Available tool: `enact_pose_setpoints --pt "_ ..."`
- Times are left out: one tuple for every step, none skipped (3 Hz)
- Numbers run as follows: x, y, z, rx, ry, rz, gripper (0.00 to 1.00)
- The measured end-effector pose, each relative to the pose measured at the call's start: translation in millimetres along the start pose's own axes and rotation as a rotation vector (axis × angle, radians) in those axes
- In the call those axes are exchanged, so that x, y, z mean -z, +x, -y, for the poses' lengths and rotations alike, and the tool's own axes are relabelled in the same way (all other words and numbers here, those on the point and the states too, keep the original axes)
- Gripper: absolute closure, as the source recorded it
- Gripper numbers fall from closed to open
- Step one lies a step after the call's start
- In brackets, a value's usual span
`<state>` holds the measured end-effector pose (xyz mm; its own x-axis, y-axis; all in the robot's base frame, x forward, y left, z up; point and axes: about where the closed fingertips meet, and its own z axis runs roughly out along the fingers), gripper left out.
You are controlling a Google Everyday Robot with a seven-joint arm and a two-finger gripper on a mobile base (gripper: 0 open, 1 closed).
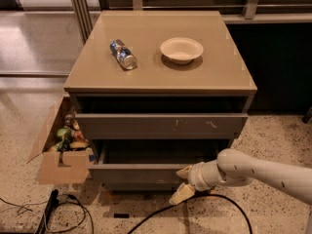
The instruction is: Close middle drawer
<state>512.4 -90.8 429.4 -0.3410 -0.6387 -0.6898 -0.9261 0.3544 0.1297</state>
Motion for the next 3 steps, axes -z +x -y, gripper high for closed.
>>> enact_pose_setpoints --pt "0 0 -2 0.002 0.000 0.001 0.00" --pt "-27 -28 19 0.053 0.001 0.001 0.00" --pt "-27 -28 19 0.053 0.001 0.001 0.00"
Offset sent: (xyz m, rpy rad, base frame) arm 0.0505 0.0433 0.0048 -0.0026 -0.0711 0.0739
